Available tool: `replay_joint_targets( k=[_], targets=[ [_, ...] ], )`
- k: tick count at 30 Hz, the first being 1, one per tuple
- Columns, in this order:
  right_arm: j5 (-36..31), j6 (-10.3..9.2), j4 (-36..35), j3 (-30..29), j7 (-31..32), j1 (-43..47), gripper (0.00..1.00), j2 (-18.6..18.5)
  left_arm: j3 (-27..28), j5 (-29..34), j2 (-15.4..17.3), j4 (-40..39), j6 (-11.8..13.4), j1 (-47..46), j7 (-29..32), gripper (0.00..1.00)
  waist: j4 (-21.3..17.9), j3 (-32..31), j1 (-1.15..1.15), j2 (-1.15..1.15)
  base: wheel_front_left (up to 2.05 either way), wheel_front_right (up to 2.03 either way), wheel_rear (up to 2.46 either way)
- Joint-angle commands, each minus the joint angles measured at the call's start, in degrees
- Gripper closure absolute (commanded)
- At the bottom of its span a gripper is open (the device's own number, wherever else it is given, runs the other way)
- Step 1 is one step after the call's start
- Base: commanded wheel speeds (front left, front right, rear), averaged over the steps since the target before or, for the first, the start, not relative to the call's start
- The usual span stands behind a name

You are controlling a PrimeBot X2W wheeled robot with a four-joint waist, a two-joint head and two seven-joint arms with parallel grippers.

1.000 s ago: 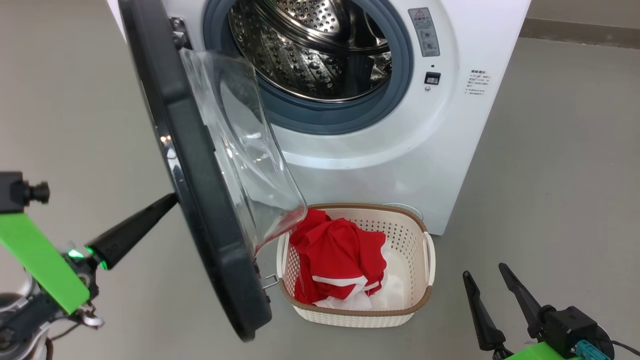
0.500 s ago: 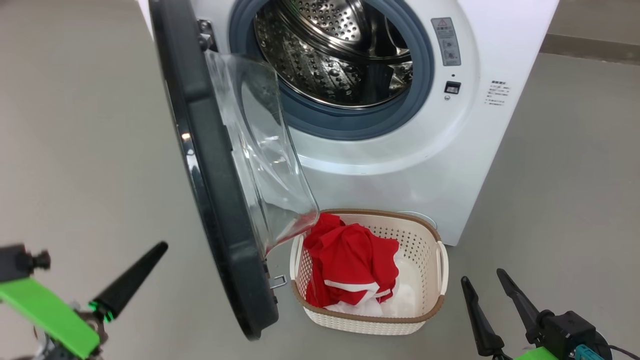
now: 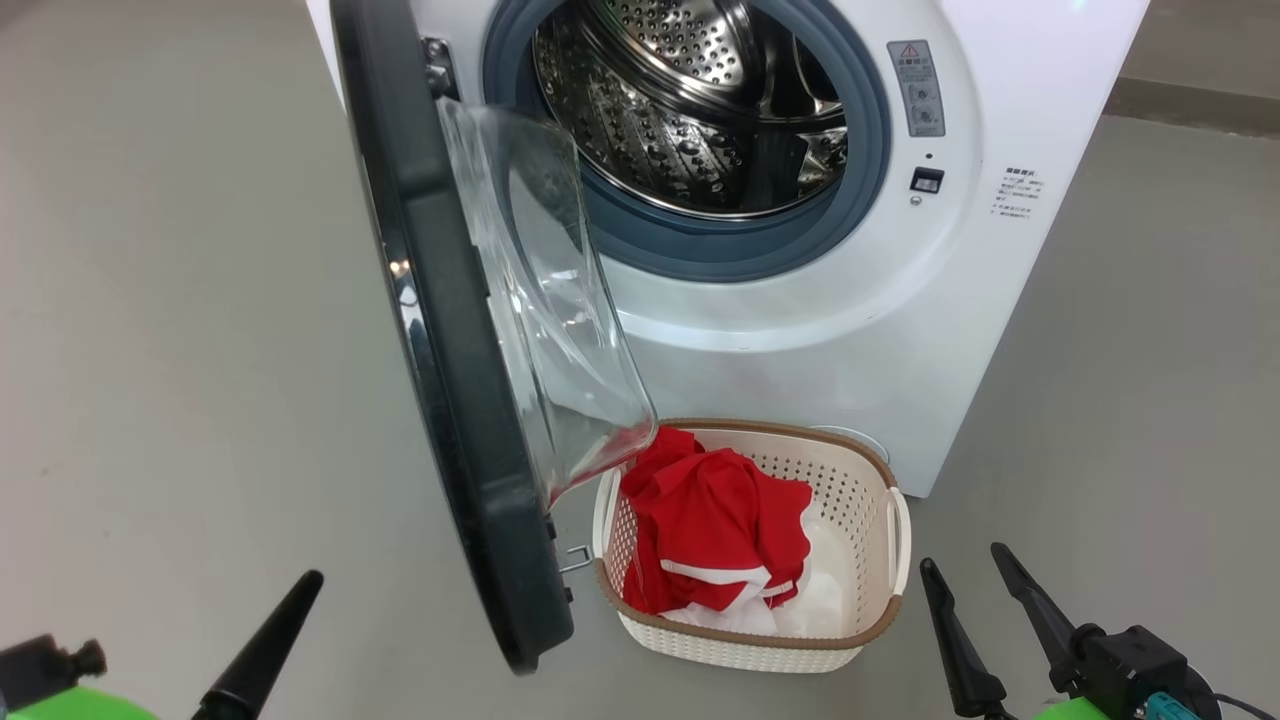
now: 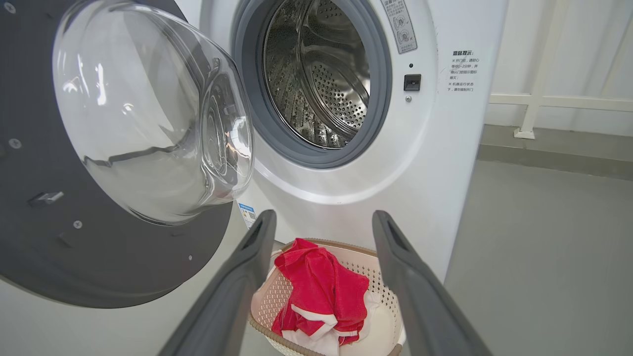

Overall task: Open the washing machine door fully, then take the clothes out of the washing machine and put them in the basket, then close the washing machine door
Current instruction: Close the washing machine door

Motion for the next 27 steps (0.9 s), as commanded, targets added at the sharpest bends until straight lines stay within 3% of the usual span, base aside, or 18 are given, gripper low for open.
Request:
replay_joint_targets(
  k=[1,7,14,19,22,27],
  targets=[
    [0.1,0.36,-1.2,1.6,-0.4,-1.5,0.00,-0.5,2.2,0.5,1.4,-0.4,-0.4,-1.2,-1.5,0.00,0.1,0.2,0.00,0.00,0.00,0.00,0.00],
    [-0.4,0.36,-0.9,1.5,-0.4,-1.9,0.00,-0.5,-0.7,4.8,1.9,2.6,-0.4,-0.5,-8.8,0.00,0.2,0.8,0.00,0.00,0.00,0.00,0.00],
    [-0.2,0.36,-1.0,0.0,-0.4,-2.2,0.00,-0.5,-9.6,11.8,3.6,8.2,-0.4,-0.2,-23.2,0.00,-0.1,1.2,0.00,0.00,0.00,0.00,0.00],
    [-0.1,0.36,-1.0,-0.2,-0.4,-2.1,0.00,-0.5,-12.6,15.7,3.7,11.4,-0.4,-0.8,-26.2,0.00,-0.1,1.0,0.00,0.00,0.00,0.00,0.00],
    [0.0,0.36,-1.0,-0.4,-0.4,-1.9,0.00,-0.5,-10.0,22.4,2.5,13.2,-0.4,-1.6,-26.5,0.00,0.0,0.9,0.00,0.00,0.00,0.00,0.00],
    [0.3,0.36,-1.0,-0.4,-0.4,-1.7,0.00,-0.5,-1.5,36.3,-2.9,12.8,-0.4,-0.2,-26.5,0.00,0.0,0.5,0.00,0.00,0.00,0.00,0.00]
  ],
)
